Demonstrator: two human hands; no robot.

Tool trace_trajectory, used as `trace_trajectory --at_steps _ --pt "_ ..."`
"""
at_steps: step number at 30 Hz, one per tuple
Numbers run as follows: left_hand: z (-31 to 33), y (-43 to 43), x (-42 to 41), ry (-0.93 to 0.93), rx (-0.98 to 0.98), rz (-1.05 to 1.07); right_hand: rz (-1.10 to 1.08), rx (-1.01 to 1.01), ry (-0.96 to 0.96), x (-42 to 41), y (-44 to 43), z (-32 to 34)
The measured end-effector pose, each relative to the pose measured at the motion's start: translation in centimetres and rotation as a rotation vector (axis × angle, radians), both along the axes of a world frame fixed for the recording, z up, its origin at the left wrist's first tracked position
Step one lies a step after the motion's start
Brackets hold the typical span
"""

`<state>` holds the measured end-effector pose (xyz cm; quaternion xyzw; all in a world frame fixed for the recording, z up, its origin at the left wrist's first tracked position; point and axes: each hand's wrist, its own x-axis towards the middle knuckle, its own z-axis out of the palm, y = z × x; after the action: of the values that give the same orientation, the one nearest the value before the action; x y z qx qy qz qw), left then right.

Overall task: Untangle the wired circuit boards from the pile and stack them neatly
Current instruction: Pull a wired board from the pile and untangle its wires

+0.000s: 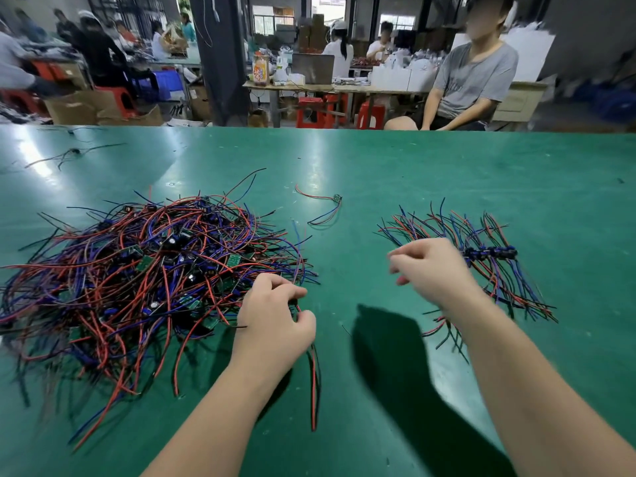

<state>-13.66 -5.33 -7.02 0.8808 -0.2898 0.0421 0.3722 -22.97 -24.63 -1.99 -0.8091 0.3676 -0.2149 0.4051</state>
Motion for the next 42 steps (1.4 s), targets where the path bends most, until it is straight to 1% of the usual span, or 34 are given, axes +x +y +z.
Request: trace_trajectory --at_steps 2,3,5,6,7,9,11,12,13,14,15,17,19,20,21,23,25,31,36,38,42 --pt "0.0 0.0 -0.2 -0.081 0.044 0.092 0.164 0.187 0.027 0.6 2.9 -1.0" --pt "0.0 0.1 -0.4 -0.143 0.111 0.143 0.229 0.227 0.072 0.9 4.0 -1.7" --pt "-0.3 0.3 -0.5 -0.223 0.305 0.210 0.280 0.199 0.150 1.2 5.5 -3.2" --pt "-0.4 0.4 -0.5 -0.230 0.393 0.220 0.273 0.169 0.152 1.2 5.9 -3.6" --pt "-0.5 0.5 -0.3 -0.221 0.451 0.215 0.260 0.175 0.118 1.2 6.1 -3.9" --pt "-0.5 0.4 0.3 -0.153 0.464 0.181 0.240 0.299 -0.008 1.1 6.3 -4.1" --pt "-0.4 0.4 0.5 -0.097 0.399 0.135 0.223 0.386 -0.082 0.9 6.5 -4.3" --pt "-0.3 0.4 0.4 -0.081 0.325 0.107 0.217 0.409 -0.091 0.7 6.6 -4.5" --pt "-0.2 0.3 0.2 -0.054 0.205 0.073 0.218 0.450 -0.104 0.7 6.8 -4.6" --pt "0.1 0.3 -0.1 0.013 0.054 0.027 0.226 0.524 -0.132 0.6 6.9 -4.6" --pt "0.4 0.2 -0.3 0.128 -0.115 -0.033 0.237 0.631 -0.178 0.7 7.0 -4.5" --pt "1.2 -0.1 -0.8 0.472 -0.410 -0.185 0.280 0.848 -0.306 0.6 6.9 -3.9" --pt "1.7 -0.2 -1.4 0.790 -0.552 -0.307 0.324 0.968 -0.441 0.5 6.5 -3.2" --pt "2.0 -0.2 -1.6 0.907 -0.583 -0.343 0.332 0.991 -0.494 0.4 6.3 -3.0" --pt "2.2 -0.1 -1.8 0.984 -0.598 -0.366 0.332 0.998 -0.530 0.3 6.2 -2.9" --pt "2.3 -0.1 -2.1 1.040 -0.595 -0.390 0.319 0.984 -0.560 0.3 6.2 -2.9" --pt "2.5 -0.1 -2.3 1.041 -0.586 -0.380 0.321 0.962 -0.537 0.3 6.3 -3.0" --pt "2.3 -0.2 -2.5 1.001 -0.575 -0.364 0.371 0.978 -0.409 0.2 6.1 -3.0" --pt "2.0 -0.3 -2.9 0.983 -0.528 -0.382 0.288 0.922 -0.325 -0.1 5.3 -2.7" --pt "1.9 -0.4 -3.1 0.990 -0.489 -0.387 0.211 0.934 -0.384 0.0 4.6 -2.4" --pt "2.0 -0.4 -3.6 1.022 -0.393 -0.461 0.009 0.963 -0.620 -0.6 2.2 -1.5"
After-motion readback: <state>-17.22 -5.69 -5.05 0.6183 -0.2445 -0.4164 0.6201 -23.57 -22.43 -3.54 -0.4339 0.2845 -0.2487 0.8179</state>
